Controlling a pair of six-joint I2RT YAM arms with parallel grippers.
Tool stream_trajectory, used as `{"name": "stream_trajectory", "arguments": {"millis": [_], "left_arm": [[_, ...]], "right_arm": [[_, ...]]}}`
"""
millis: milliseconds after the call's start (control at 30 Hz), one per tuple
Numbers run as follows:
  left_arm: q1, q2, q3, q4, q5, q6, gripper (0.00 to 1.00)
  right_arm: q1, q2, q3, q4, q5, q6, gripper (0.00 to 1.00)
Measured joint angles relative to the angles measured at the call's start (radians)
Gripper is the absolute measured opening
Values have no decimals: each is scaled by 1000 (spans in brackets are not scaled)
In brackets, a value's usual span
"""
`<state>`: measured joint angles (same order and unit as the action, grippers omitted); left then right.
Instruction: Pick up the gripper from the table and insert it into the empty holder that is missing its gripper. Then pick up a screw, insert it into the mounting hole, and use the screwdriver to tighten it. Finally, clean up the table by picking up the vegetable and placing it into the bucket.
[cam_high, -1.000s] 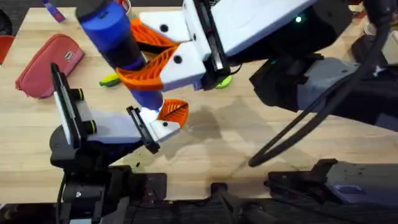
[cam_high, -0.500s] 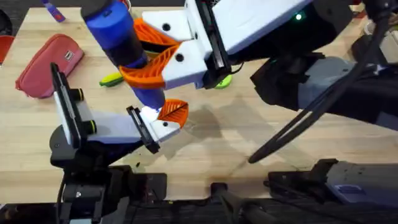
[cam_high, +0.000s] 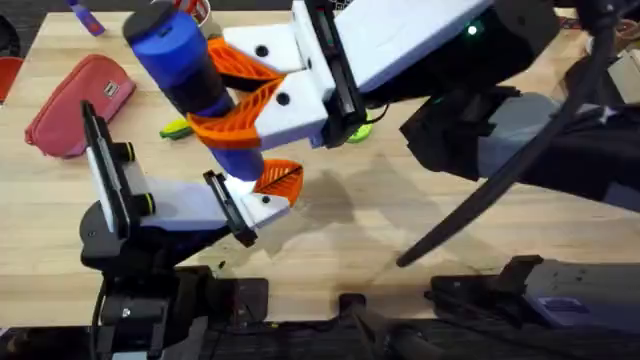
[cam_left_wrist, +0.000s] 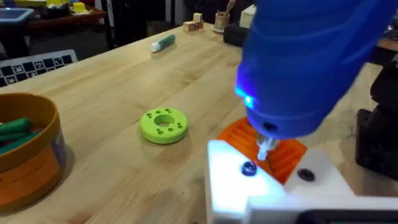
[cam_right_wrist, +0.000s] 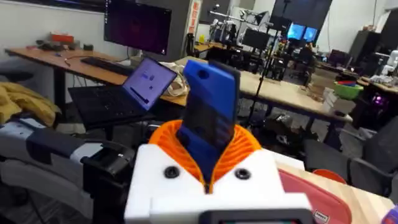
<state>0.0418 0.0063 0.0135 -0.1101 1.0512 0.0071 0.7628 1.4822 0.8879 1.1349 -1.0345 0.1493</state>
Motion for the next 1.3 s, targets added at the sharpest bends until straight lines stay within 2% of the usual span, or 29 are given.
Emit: {"name": "stream_trajectory", "arguments": {"millis": [1300], "left_arm": [[0,0,0,0,0,0,18]], "right_arm": [[3,0,0,-32,47,0,24]]}}
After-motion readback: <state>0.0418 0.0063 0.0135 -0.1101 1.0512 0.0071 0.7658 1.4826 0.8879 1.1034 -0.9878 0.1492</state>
